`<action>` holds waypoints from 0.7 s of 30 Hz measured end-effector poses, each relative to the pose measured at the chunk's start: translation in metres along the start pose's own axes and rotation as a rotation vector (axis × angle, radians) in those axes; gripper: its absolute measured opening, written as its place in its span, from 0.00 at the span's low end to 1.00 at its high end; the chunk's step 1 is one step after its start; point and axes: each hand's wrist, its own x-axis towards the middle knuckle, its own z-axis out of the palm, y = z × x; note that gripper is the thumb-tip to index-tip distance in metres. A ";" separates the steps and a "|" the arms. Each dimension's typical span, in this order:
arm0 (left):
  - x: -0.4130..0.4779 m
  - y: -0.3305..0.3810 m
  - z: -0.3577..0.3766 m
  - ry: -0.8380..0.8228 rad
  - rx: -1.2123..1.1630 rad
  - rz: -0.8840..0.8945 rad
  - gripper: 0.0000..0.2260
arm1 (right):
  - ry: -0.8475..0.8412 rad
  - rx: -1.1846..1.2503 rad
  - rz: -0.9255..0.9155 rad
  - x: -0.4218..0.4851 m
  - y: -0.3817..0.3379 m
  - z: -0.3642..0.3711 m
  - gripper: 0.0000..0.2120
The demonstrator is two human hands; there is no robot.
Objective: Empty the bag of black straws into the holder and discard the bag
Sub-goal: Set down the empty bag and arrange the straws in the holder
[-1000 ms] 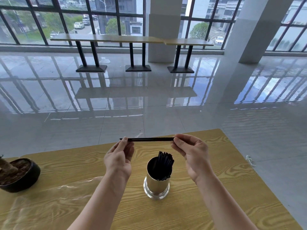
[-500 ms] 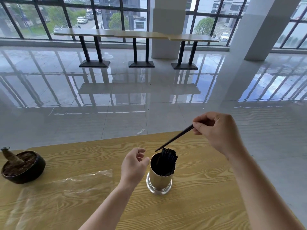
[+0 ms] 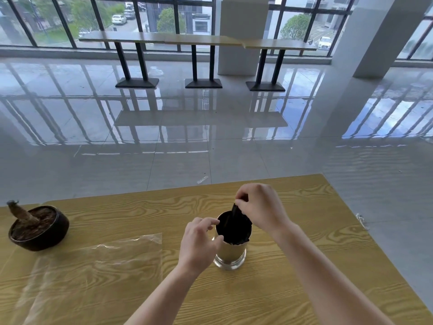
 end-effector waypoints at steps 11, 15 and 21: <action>0.001 0.001 0.008 -0.029 0.010 0.004 0.20 | -0.103 -0.067 -0.003 0.000 0.009 0.046 0.04; -0.002 -0.004 0.009 -0.033 0.034 0.021 0.23 | -0.113 -0.021 -0.017 -0.007 0.017 0.049 0.07; -0.005 -0.005 0.010 -0.020 0.008 0.056 0.23 | 0.158 0.115 0.093 -0.021 0.040 0.039 0.05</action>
